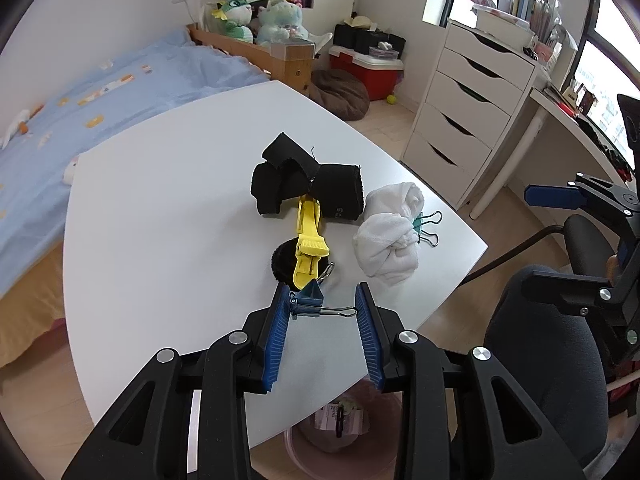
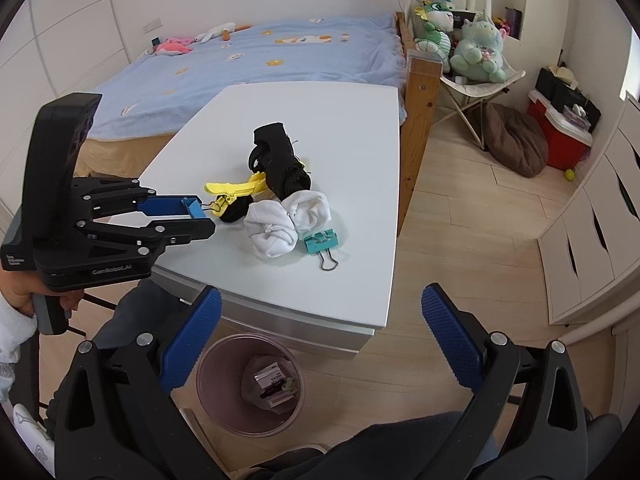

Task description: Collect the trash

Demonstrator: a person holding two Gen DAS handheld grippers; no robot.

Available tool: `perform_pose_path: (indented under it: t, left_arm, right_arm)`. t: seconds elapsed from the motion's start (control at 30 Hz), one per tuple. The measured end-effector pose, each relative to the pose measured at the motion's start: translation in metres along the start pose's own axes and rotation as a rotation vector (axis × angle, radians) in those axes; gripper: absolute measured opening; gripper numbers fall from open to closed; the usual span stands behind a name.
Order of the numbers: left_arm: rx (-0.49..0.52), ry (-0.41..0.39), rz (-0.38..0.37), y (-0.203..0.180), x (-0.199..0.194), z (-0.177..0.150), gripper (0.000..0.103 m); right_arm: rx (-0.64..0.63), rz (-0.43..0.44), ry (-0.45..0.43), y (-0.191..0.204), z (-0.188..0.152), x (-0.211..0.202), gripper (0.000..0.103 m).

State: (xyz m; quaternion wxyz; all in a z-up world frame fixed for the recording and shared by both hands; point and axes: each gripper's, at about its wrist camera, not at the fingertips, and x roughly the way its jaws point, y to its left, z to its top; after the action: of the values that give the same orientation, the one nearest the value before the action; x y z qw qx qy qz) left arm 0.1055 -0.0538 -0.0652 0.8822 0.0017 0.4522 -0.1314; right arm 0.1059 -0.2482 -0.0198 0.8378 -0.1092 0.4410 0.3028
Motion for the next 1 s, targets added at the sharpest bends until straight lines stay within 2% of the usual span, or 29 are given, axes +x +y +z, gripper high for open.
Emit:
perform_pose_path:
  t: [0.33,0.37,0.43,0.73,1.0]
  left_arm:
    - [-0.016,-0.014,-0.007,0.007,-0.011,-0.005,0.033]
    - [-0.018,-0.014,-0.007,0.007,-0.012,-0.006,0.033]
    - [-0.021,-0.014,-0.006,0.009,-0.013,-0.006,0.033]
    - [-0.027,-0.014,-0.004,0.012,-0.013,-0.007,0.033]
    - [-0.026,-0.011,-0.007,0.012,-0.013,-0.008,0.033]
  right_arm:
    - [-0.140,0.025,0.003,0.000,0.017,0.022,0.096]
    - [-0.150,0.026,0.005,0.000,0.019,0.025,0.093]
    - [-0.174,0.035,0.026,-0.002,0.022,0.032,0.080]
    - [-0.237,0.047,0.066,-0.007,0.030,0.051,0.043]
    - [-0.252,0.052,0.083,-0.006,0.031,0.060,0.023]
